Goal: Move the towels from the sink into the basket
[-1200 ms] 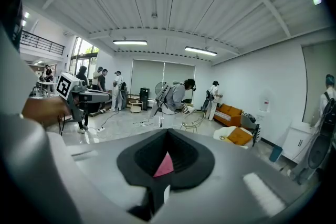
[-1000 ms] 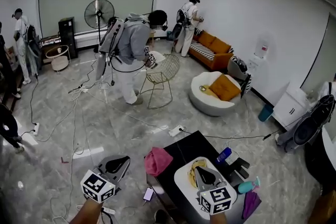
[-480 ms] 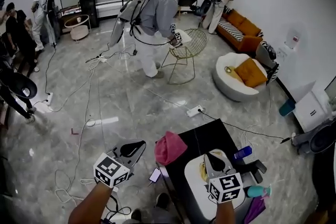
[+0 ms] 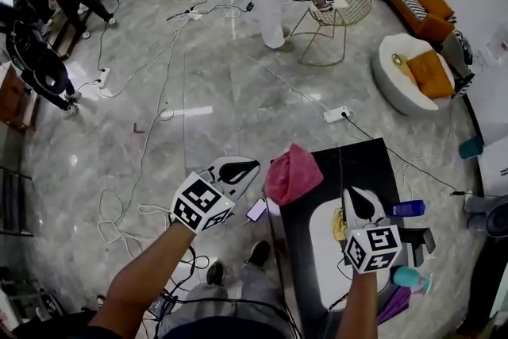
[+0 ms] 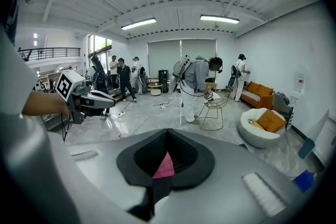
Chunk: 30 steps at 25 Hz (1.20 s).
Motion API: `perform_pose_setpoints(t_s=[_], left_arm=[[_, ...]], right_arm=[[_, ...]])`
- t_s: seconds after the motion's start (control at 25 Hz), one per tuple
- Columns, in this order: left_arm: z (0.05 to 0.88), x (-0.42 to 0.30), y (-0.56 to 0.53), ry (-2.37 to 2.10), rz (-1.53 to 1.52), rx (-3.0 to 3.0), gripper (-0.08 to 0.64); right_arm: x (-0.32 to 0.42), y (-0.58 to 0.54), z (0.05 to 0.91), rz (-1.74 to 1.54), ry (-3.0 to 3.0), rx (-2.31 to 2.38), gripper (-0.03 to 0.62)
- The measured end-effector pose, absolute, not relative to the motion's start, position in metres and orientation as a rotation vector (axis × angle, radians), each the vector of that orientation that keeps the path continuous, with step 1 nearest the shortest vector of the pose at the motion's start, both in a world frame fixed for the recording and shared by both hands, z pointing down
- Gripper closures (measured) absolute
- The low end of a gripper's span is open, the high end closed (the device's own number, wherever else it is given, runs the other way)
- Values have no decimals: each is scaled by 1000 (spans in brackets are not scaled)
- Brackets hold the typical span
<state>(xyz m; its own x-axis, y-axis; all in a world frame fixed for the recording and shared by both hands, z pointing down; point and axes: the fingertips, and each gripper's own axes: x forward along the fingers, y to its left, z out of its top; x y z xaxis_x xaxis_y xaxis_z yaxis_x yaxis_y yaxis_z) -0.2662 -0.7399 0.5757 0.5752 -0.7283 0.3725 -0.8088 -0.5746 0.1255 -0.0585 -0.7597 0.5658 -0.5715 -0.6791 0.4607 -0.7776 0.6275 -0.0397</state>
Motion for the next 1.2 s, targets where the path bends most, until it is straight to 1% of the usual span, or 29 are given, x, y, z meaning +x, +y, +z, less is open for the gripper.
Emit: perform_pose_setpoints(t_s=[0.8,0.84,0.88,1.0,1.2], left_arm=[[720,-243,-769,-1179,418,2283,554],[728,-240,-771,-1176,423,2270,554],[736,-237,-772,-1171,428,2256,554],[759,-231,-773,-1156,429,2208,551],[794,-226,-774,-1122,411,2117,465]], right_arm=[[-63,-807,710,500,-2333,988,575],[-62,-809,717,509,-2330,979,572],[-61,-811,723,516,-2325,968,547],[-61,-815,742,532,-2309,940,534],[-64,-824,773,573,-2284,905,491]])
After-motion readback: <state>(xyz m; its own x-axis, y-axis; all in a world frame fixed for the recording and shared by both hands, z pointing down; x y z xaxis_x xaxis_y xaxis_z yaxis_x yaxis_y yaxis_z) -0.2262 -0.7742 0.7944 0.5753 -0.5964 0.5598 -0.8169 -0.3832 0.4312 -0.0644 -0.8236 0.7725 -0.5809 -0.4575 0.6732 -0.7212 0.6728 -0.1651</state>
